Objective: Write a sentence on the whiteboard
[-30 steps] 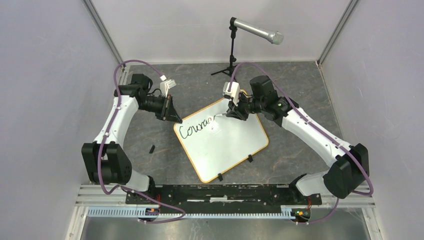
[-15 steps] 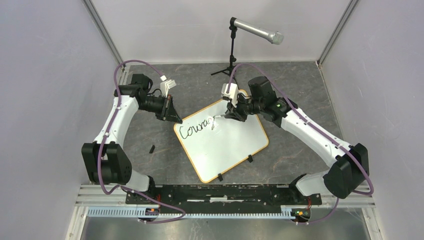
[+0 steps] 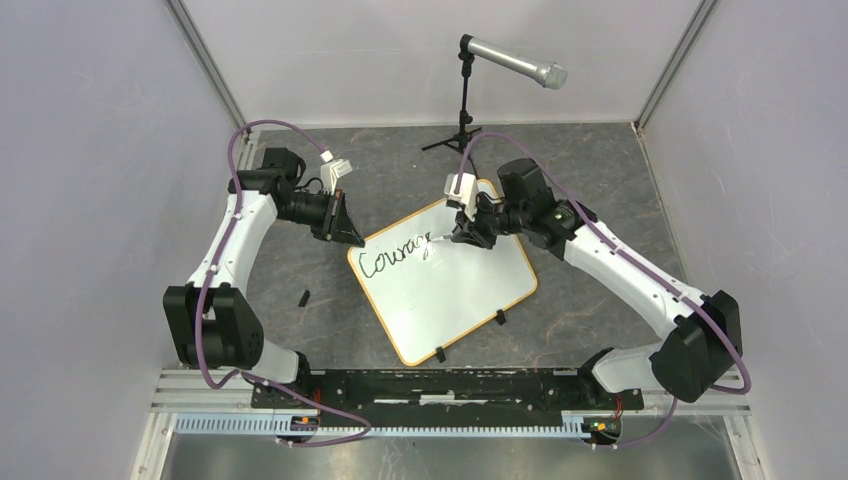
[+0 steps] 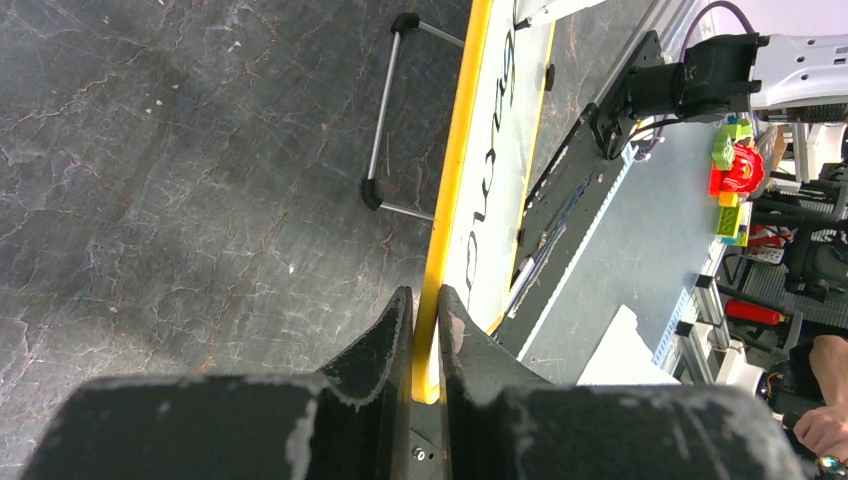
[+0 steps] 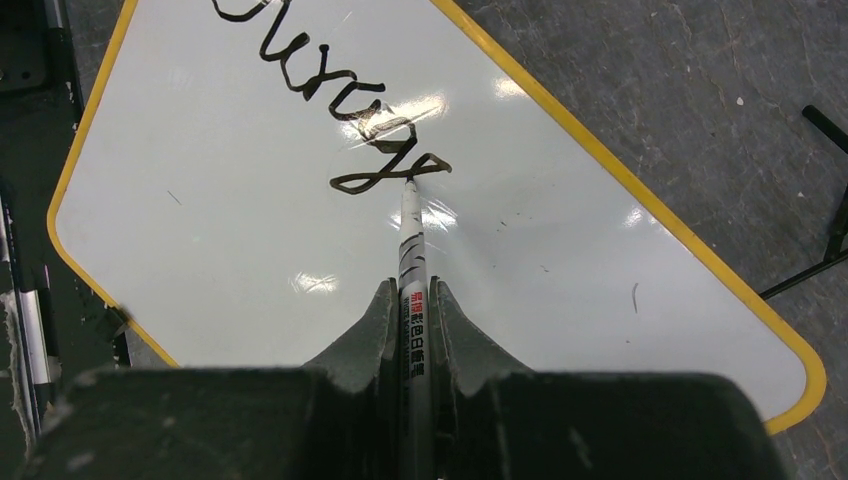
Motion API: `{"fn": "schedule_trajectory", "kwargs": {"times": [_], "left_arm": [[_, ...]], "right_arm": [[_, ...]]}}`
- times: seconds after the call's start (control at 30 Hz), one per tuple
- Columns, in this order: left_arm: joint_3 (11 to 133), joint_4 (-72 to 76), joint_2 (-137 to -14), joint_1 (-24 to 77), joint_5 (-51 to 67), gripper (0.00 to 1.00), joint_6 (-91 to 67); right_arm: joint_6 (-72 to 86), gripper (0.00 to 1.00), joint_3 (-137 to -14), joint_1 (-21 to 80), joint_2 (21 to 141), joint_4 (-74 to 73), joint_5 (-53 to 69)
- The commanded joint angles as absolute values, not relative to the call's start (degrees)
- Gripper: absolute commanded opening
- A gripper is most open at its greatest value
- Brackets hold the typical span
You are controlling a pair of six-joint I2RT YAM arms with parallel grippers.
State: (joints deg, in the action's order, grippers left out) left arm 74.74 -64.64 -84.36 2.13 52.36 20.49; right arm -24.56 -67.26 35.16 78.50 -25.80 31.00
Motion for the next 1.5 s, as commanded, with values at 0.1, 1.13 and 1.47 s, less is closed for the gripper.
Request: {"fn": "schedule_trajectory", "kwargs": {"times": [0.1,1.13,1.47], "left_arm": [[76.04,-64.58,-83.78,2.64,50.45,0.02,21.40],[79.46,-64.51,-85.27,3.73,44.49,0.02,21.93],[81.04,-64.53,-85.11,5.01,39.26,0.02,21.87]], "right_arm": [[-26.05,0.00,-65.53,35.30,75.94,-26.64,29.37],[-27.24,0.00,-72.16,31.22,73.95,-31.88,34.99],[-27.60,0.00,-71.99,28.24,73.89,-32.34,37.24]]}}
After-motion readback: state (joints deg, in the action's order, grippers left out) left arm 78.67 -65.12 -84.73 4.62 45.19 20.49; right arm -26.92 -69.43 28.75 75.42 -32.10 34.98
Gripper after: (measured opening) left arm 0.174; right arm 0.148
